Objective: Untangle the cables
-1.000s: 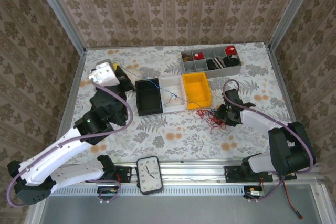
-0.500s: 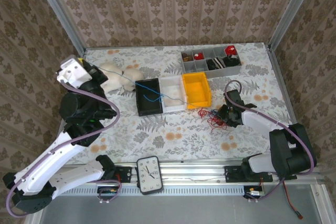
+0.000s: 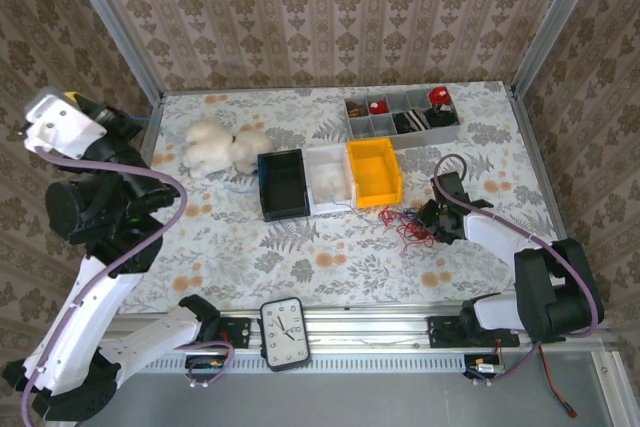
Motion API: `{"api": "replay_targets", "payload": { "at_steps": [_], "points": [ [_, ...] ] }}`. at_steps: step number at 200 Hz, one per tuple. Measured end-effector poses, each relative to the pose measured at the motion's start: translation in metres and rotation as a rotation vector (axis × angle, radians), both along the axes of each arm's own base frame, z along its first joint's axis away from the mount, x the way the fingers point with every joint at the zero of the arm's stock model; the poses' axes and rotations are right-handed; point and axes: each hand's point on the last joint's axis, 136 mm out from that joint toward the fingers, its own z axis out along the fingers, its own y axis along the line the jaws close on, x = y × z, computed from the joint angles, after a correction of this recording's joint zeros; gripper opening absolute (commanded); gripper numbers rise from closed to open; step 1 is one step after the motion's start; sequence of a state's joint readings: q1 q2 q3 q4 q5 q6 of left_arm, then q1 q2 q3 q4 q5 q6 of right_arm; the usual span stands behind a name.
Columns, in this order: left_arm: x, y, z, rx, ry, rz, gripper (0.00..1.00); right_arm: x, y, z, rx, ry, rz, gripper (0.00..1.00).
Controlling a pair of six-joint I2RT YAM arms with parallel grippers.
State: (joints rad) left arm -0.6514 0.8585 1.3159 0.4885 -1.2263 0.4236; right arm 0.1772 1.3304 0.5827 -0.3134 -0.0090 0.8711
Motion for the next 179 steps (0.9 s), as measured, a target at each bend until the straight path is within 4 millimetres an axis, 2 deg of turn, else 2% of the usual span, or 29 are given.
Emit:
{"api": "replay_targets", "payload": {
  "at_steps": [27,43,61,88,116,144,164,179],
  "points": [
    [-0.003,0.003,0.019,0.02,-0.019,-0.003,0.0,0.0,-0.002,0.0,0.015,-0.009,-0.016,0.42],
    [0.003,-0.003,0.026,0.047,-0.009,-0.038,0.0,0.0,-0.003,0.0,0.027,-0.016,-0.022,0.42],
    [0.016,-0.019,0.03,0.064,-0.001,-0.126,0.0,0.002,-0.003,0.0,0.038,-0.024,-0.021,0.42],
    [0.044,-0.053,0.023,0.069,0.033,-0.299,0.0,0.004,0.001,0.002,0.059,-0.04,-0.004,0.41],
    [0.071,-0.095,0.005,0.048,0.09,-0.502,0.0,0.008,0.006,0.01,0.076,-0.073,0.031,0.41],
    [0.095,-0.139,-0.023,0.008,0.157,-0.695,0.0,0.012,0.006,0.026,0.067,-0.137,0.062,0.41],
    [0.109,-0.164,-0.057,-0.042,0.204,-0.793,0.0,0.013,0.005,0.035,0.054,-0.17,0.078,0.42],
    [0.121,-0.18,-0.091,-0.082,0.255,-0.834,0.0,0.013,0.004,0.039,0.045,-0.182,0.089,0.42]
  ]
}}
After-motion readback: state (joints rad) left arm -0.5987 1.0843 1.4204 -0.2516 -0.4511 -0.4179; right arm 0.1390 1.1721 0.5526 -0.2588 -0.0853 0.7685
